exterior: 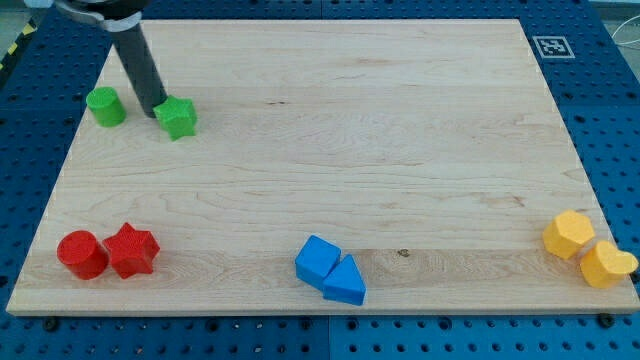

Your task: Push the green circle towards center

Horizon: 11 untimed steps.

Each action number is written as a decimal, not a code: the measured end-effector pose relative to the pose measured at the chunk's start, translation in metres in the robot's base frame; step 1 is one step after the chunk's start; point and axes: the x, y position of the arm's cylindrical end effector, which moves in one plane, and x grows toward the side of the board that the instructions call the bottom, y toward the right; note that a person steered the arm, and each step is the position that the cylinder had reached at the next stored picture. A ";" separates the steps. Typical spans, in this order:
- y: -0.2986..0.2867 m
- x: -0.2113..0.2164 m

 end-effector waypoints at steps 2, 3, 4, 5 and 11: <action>0.033 0.034; -0.021 0.063; -0.104 0.063; -0.105 0.061; 0.024 -0.029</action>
